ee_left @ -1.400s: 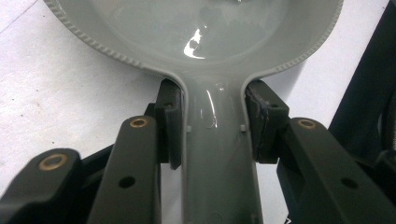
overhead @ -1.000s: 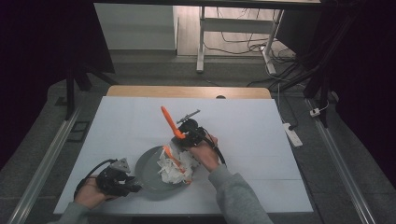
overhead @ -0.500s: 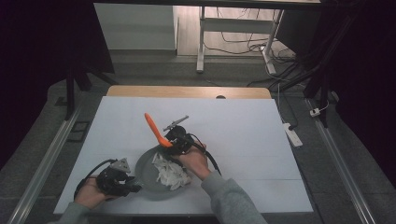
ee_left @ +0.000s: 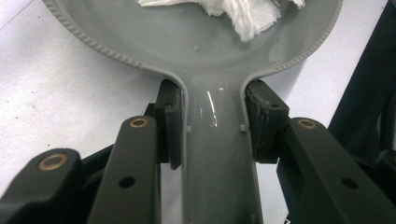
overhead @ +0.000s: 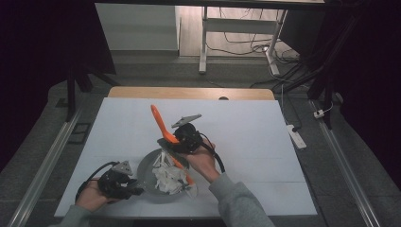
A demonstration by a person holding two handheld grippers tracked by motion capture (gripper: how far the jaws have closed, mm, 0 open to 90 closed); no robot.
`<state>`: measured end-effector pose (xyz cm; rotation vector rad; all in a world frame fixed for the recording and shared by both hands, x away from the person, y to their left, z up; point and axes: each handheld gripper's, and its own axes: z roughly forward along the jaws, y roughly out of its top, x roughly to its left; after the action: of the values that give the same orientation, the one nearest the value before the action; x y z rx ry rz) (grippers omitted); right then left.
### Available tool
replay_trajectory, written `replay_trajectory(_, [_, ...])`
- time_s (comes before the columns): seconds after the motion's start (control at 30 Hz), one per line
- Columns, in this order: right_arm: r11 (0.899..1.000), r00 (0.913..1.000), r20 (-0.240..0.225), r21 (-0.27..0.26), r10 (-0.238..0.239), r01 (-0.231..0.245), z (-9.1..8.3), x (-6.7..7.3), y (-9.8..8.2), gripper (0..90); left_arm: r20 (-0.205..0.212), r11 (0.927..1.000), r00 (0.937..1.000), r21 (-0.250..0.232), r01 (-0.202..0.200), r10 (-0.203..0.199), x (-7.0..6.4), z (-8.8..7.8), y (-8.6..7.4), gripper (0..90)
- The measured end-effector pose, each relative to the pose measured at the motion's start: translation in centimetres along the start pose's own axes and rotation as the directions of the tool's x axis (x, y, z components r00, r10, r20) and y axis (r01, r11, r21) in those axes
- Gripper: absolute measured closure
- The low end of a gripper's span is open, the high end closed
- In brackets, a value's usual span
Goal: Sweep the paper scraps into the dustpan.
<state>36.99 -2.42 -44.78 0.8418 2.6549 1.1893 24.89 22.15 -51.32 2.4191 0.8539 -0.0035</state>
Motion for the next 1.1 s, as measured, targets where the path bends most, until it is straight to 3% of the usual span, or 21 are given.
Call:
replay_trajectory(0.37, [0.999, 0.9985, 0.047, -0.016, 0.03, -0.029, -1.9, -1.7, -1.3, 70.0, 0.011, 1.0, 0.9999, -0.002, -0.009, 0.009, 0.1, -0.1, -0.2, 61.4])
replay_trajectory(0.5, [0.999, 0.997, 0.063, -0.003, 0.045, -0.045, -2.6, -2.4, -2.3, 70.0, 0.022, 0.9997, 0.9995, -0.002, -0.023, 0.023, 0.2, -0.3, -0.7, 61.4])
replay_trajectory(0.7, [0.997, 0.9944, 0.083, 0.035, 0.066, -0.069, -3.5, -3.0, -4.3, 70.0, 0.021, 0.9999, 0.9998, -0.01, -0.008, 0.009, 0.7, -1.0, -1.7, 61.4])
replay_trajectory(0.93, [0.993, 0.9882, 0.124, 0.068, 0.09, -0.099, -3.9, -3.4, -6.1, 70.0, 0.032, 0.9993, 0.9988, 0.003, -0.038, 0.038, 0.9, -2.3, -3.3, 61.3])
replay_trajectory(1.1, [0.989, 0.9857, 0.126, 0.085, 0.112, -0.123, -4.0, -3.3, -6.7, 70.0, 0.051, 0.9972, 0.9962, 0.018, -0.072, 0.071, 0.4, -2.7, -4.2, 61.4])
